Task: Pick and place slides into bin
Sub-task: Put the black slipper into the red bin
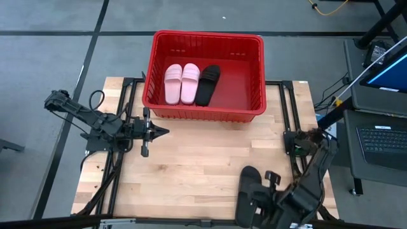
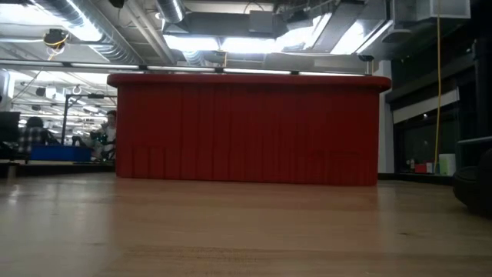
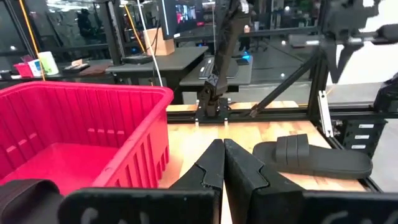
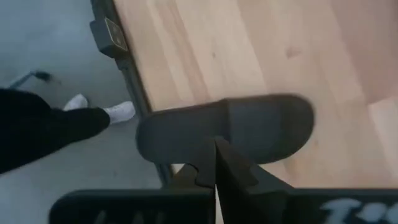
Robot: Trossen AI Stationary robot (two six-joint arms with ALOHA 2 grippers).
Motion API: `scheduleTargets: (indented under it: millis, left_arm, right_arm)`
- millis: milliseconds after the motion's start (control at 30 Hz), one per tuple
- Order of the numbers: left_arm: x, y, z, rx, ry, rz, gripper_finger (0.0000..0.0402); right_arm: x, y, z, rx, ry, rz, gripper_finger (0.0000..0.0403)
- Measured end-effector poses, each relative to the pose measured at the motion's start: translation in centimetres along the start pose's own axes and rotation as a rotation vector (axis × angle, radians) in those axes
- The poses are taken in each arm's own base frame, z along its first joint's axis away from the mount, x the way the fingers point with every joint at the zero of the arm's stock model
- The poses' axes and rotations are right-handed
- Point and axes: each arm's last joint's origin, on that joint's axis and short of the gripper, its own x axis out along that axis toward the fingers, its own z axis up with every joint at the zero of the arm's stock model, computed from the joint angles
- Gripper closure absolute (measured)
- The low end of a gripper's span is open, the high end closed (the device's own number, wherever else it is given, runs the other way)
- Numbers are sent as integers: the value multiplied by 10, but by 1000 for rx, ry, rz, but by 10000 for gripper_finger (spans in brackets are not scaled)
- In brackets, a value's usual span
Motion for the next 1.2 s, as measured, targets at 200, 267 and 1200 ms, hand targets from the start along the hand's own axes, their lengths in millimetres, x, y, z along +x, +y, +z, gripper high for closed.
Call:
scheduleTargets:
  millis: [200, 267, 1200]
  left_arm:
    - [0, 0, -1, 8, 13, -1, 400]
    - [0, 0, -2, 8, 14, -1, 400]
    - [0, -2, -2, -36, 15, -51, 400]
  right_arm:
    - [22, 20, -22, 144, 12, -14, 385]
    - [30, 23, -28, 159, 16, -27, 381]
    - [123, 10, -62, 93, 52, -216, 202]
